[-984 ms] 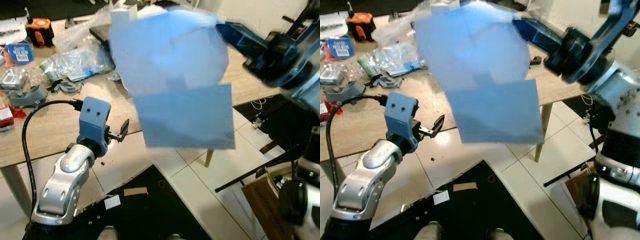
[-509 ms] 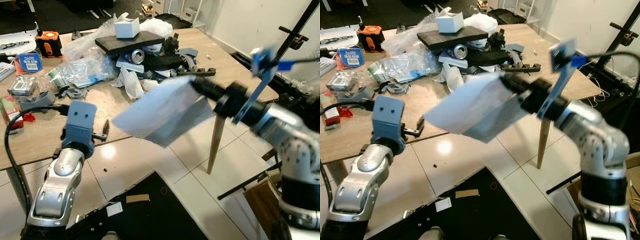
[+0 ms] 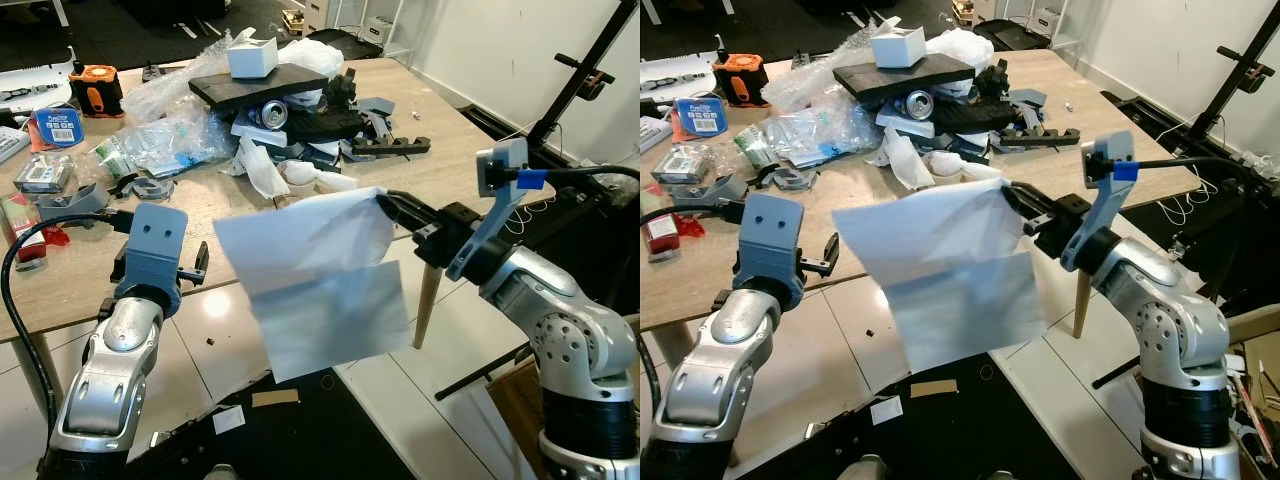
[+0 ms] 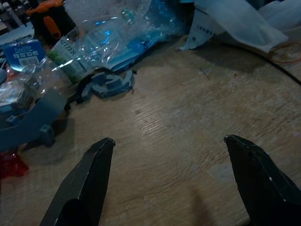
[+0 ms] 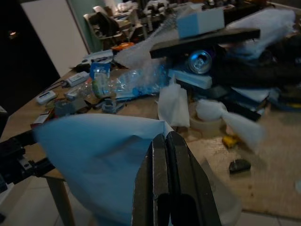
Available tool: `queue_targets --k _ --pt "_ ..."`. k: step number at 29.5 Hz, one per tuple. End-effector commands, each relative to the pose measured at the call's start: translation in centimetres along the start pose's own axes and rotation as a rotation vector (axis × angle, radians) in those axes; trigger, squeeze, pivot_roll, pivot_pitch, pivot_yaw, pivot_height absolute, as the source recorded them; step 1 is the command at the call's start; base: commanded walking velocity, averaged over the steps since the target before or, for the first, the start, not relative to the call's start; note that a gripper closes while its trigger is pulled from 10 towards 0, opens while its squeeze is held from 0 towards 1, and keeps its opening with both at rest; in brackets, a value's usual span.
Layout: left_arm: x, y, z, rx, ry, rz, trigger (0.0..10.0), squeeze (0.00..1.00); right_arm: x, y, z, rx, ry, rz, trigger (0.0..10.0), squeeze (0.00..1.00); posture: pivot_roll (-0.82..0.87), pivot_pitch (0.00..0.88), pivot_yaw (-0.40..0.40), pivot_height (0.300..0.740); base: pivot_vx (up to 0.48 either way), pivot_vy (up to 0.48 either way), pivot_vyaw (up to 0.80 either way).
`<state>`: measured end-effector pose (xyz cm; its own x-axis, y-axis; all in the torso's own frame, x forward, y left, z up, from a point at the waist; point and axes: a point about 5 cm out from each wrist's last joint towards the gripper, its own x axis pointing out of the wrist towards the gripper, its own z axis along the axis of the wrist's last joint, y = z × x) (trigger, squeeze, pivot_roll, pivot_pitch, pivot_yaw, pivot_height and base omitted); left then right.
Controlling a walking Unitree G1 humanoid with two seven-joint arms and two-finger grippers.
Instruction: Picking trash to rubbish bin
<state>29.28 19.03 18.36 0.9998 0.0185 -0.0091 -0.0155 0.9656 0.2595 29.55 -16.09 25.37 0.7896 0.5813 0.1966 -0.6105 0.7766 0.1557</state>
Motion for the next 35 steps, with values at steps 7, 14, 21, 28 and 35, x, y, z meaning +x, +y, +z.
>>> queue_targets --k 7,14,21,28,35 --pt "-0.8 -2.3 -0.3 0.013 0.014 -0.118 10.0 0.0 -0.9 1.1 -2.3 0.058 0.048 -0.056 10.0 0.0 0.2 0.113 -0.063 0.74 0.0 0.0 -0.48" --pt "-1.0 -4.0 0.4 -0.028 -0.006 -0.2 10.0 0.0 -1.0 1.3 -2.5 0.086 0.039 -0.066 10.0 0.0 0.2 0.112 -0.062 0.74 0.0 0.0 -0.8" --pt "-0.7 -4.2 -0.3 -0.024 0.042 -0.18 10.0 0.0 -1.2 1.0 -2.6 0.089 0.033 -0.11 10.0 0.0 0.19 0.107 -0.059 0.74 0.0 0.0 -0.8" --pt "-0.5 -4.4 0.0 -0.036 0.032 -0.176 10.0 0.0 -1.5 0.2 -2.8 0.095 0.041 -0.157 10.0 0.0 0.2 0.107 -0.064 0.74 0.0 0.0 -0.8" --pt "-0.6 -4.3 -0.7 -0.064 0.067 -0.158 10.0 0.0 -2.0 -1.6 -3.2 0.093 0.039 -0.291 10.0 0.0 0.2 0.108 -0.062 0.74 0.0 0.0 -0.8"
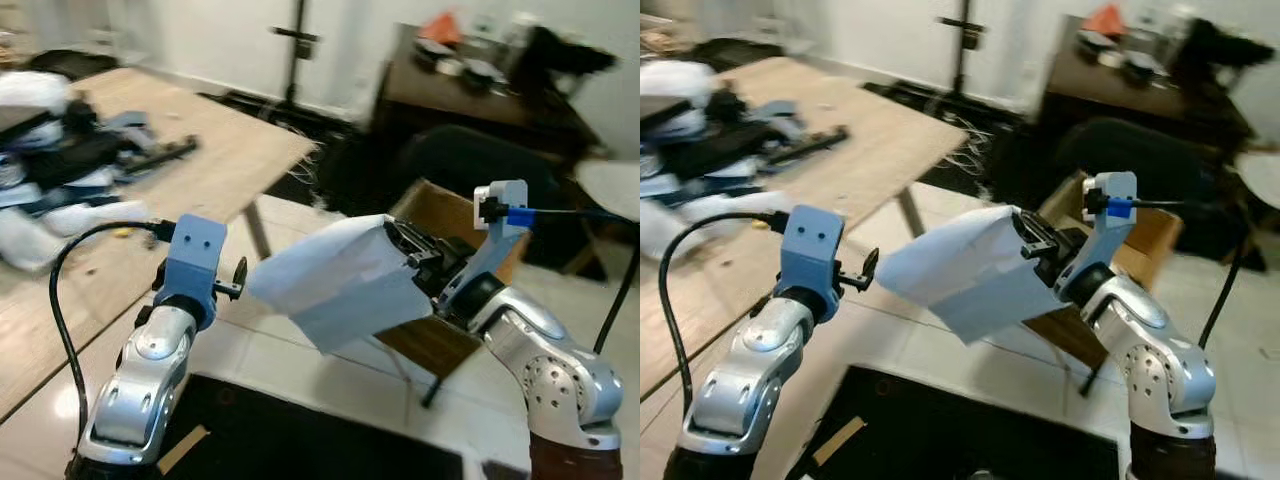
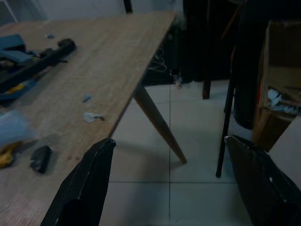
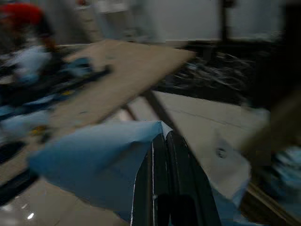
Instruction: Picking trash to rubbish bin
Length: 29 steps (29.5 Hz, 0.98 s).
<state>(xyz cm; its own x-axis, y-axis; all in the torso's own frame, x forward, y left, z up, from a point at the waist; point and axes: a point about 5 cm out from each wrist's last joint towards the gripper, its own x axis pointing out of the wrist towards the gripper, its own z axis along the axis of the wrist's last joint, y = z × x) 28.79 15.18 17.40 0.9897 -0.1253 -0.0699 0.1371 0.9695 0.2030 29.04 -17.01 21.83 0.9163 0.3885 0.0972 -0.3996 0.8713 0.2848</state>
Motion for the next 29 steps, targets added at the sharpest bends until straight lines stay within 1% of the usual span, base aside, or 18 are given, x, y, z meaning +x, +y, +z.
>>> queue_targets --k 1,3,4,5,9,11,13,14,15,19,20,27,29 --pt "0.1 -0.2 -0.9 -0.026 0.047 0.01 10.0 0.0 -0.2 -1.1 0.0 0.003 -0.014 -0.068 10.0 0.0 0.2 0.11 -0.059 0.74 0.0 0.0 -0.8" --pt "0.1 0.1 -1.2 -0.034 0.066 0.048 10.0 0.0 -0.4 -1.6 -0.1 0.014 -0.02 -0.105 10.0 0.0 0.2 0.11 -0.059 0.74 0.0 0.0 -0.8" --pt "0.1 0.4 -1.3 -0.034 0.078 0.078 10.0 0.0 -0.4 -1.8 -0.1 0.014 -0.02 -0.122 10.0 0.0 0.2 0.11 -0.059 0.74 0.0 0.0 -0.8" --pt "0.1 0.8 -1.5 -0.056 0.084 0.124 10.0 0.0 -0.5 -2.1 -0.1 0.011 -0.021 -0.144 10.0 0.0 0.19 0.114 -0.057 0.74 0.0 0.0 -0.8" --pt "0.1 0.9 -1.4 -0.071 0.069 0.138 10.0 0.0 -0.6 -2.4 0.0 0.012 -0.024 -0.164 10.0 0.0 0.19 0.114 -0.057 0.74 0.0 0.0 -0.8" --pt "0.2 0.6 -1.2 -0.09 0.059 0.107 10.0 0.0 -0.6 -3.3 0.0 0.002 -0.035 -0.226 10.0 0.0 0.19 0.113 -0.055 0.74 0.0 0.0 -0.2" --pt "0.3 0.6 -1.2 -0.091 0.058 0.1 10.0 0.0 -0.6 -3.5 0.1 -0.002 -0.039 -0.24 10.0 0.0 0.19 0.113 -0.055 0.74 0.0 0.0 0.0" --pt "0.3 0.3 -1.1 -0.103 0.049 0.068 10.0 0.0 -0.6 -4.1 0.3 -0.009 -0.057 -0.282 10.0 0.0 0.19 0.113 -0.055 0.74 0.0 0.0 0.0" --pt "0.3 0.3 -1.1 -0.103 0.049 0.068 10.0 0.0 -0.6 -4.1 0.3 -0.009 -0.057 -0.282 10.0 0.0 0.19 0.113 -0.055 0.74 0.0 0.0 0.0" --pt "0.2 -0.4 -0.9 -0.119 0.044 0.032 10.0 0.0 -0.8 -5.2 0.8 0.008 -0.086 -0.331 10.0 0.0 0.18 0.114 -0.051 0.74 0.0 0.0 0.0" --pt "0.2 -0.8 -0.9 -0.125 0.04 0.016 10.0 0.0 -0.8 -5.4 0.9 0.014 -0.085 -0.342 10.0 0.0 0.18 0.11 -0.047 0.74 0.0 0.0 -0.8" --pt "0.4 -1.1 -0.7 -0.132 0.027 0.004 10.0 0.0 -0.7 -5.4 0.7 -0.007 -0.077 -0.349 10.0 0.0 0.18 0.106 -0.045 0.74 0.0 0.0 -0.8" --pt "0.4 -1.2 -0.6 -0.135 0.023 0.002 10.0 0.0 -0.7 -5.4 0.7 0.001 -0.088 -0.348 10.0 0.0 0.18 0.102 -0.042 0.74 0.0 0.0 -0.54"
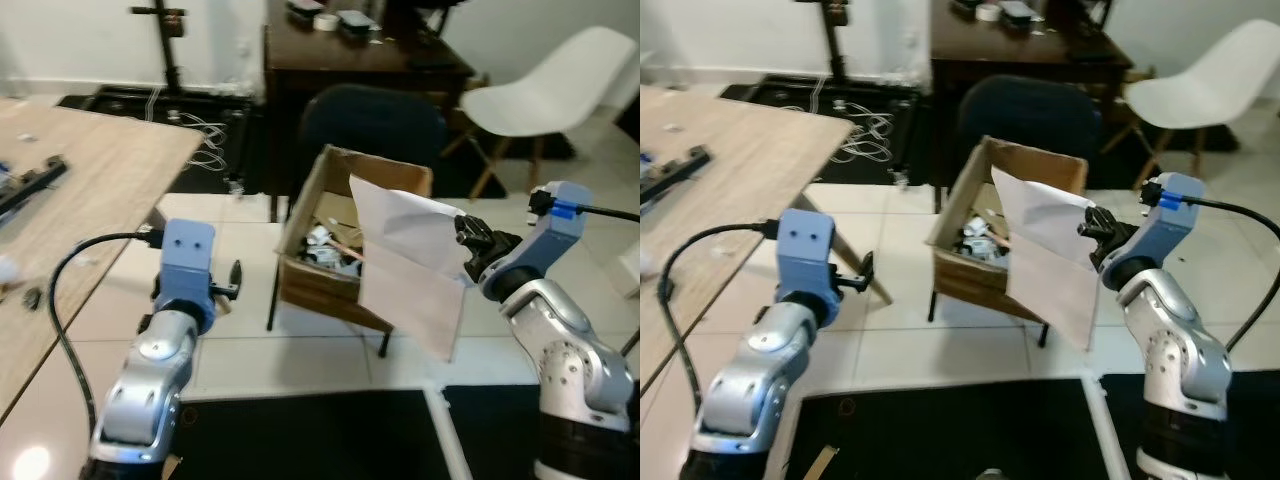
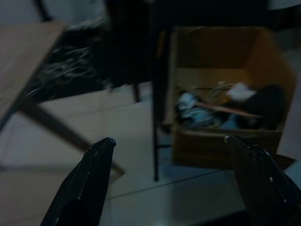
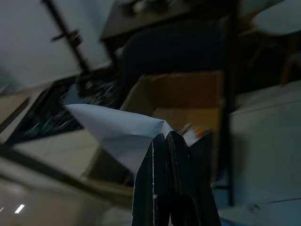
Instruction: Picking trash to rubbish bin
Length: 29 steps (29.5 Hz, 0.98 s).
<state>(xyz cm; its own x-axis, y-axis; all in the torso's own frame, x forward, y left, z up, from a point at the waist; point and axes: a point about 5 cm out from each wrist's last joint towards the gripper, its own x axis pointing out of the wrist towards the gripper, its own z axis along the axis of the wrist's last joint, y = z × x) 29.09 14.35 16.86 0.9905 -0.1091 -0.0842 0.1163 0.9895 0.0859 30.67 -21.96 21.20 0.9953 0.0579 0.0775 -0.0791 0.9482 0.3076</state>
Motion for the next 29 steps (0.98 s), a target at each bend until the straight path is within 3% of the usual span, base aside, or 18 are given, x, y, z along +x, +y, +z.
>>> queue_targets --k 1,14,29 --pt "-0.1 -0.3 -0.4 -0.015 0.008 -0.013 10.0 0.0 -0.1 -0.3 -0.2 -0.001 -0.005 -0.013 10.0 0.0 0.18 0.1 -0.041 0.74 0.0 0.0 0.0" --pt "-0.2 -0.6 -0.3 -0.027 0.011 -0.035 10.0 0.0 0.5 -0.2 0.7 -0.019 -0.03 0.009 10.0 0.0 0.17 0.091 -0.038 0.74 0.0 0.0 0.0" --pt "-0.4 -1.0 0.1 -0.035 -0.016 -0.076 10.0 0.0 1.2 -0.4 1.2 -0.041 -0.042 0.028 10.0 0.0 0.18 0.086 -0.038 0.74 0.357 0.0 0.0"
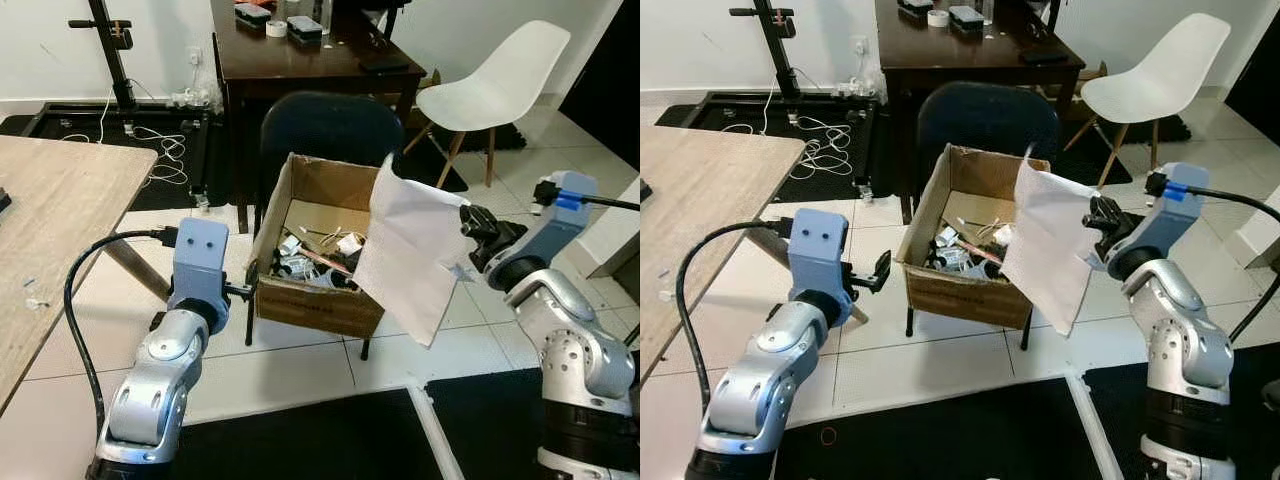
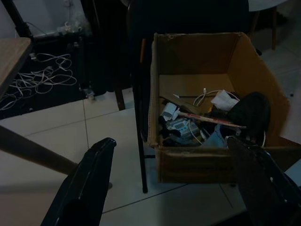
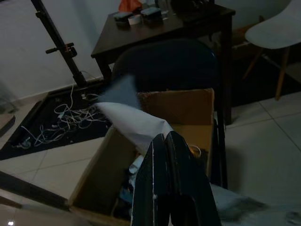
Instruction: Picking trash to rubbish bin
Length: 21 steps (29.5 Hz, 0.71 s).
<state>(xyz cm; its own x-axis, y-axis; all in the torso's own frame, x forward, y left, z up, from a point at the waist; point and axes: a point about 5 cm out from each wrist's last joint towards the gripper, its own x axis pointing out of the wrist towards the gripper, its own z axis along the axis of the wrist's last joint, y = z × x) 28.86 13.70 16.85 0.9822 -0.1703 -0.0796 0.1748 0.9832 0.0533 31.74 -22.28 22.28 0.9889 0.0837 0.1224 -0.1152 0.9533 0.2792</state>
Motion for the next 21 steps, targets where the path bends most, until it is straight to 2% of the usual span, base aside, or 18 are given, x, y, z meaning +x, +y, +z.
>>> queue_targets --k 1,21 --pt "-0.2 -0.41 0.02 -0.006 -0.007 -0.017 10.0 0.0 0.04 -0.41 0.13 -0.017 -0.007 -0.01 10.0 0.0 0.18 0.086 -0.038 0.74 0.409 0.0 0.0" --pt "-0.35 -0.58 0.0 -0.008 -0.008 -0.029 10.0 0.0 0.85 -1.01 0.6 -0.043 -0.021 -0.004 10.0 0.0 0.18 0.092 -0.04 0.74 0.407 0.0 0.0"
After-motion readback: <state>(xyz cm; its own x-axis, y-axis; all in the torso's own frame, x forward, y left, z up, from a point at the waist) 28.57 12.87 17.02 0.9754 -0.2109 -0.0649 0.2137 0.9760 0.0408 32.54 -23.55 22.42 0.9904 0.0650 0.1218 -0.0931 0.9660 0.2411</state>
